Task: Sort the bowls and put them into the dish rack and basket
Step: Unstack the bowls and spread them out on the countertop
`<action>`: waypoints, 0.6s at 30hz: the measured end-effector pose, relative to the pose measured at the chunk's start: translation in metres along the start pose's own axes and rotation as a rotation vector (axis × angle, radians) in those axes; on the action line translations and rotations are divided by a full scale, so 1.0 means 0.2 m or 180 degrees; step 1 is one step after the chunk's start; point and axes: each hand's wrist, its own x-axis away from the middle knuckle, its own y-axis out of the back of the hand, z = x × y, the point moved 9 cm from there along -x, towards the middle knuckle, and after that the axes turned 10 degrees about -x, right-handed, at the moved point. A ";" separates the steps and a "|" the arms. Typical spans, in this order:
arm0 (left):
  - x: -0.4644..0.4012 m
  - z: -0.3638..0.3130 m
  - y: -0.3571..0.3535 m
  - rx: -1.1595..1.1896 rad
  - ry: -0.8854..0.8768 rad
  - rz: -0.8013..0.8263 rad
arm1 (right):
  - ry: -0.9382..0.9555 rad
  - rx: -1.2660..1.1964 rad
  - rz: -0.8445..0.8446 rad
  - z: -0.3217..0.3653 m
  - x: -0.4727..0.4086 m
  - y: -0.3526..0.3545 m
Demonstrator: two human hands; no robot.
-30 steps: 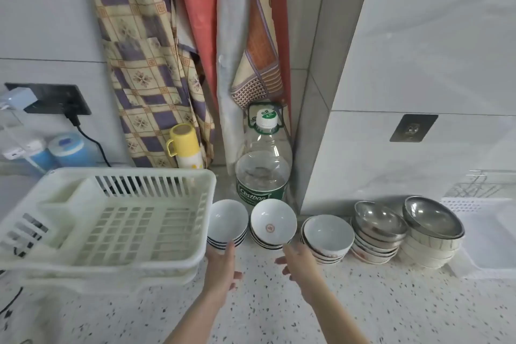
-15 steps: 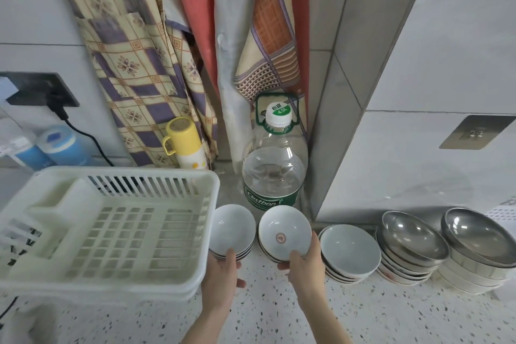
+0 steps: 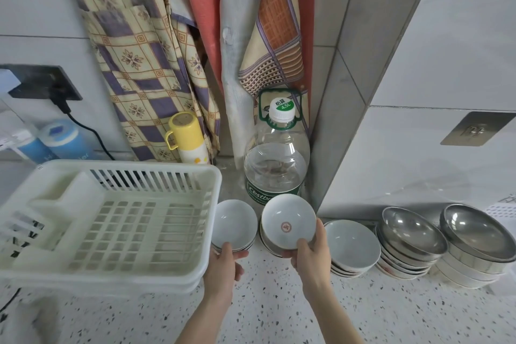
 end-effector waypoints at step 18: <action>0.04 -0.08 -0.08 0.0654 -0.0459 0.0417 | 0.0268 -0.0410 0.0200 0.09 0.11 0.04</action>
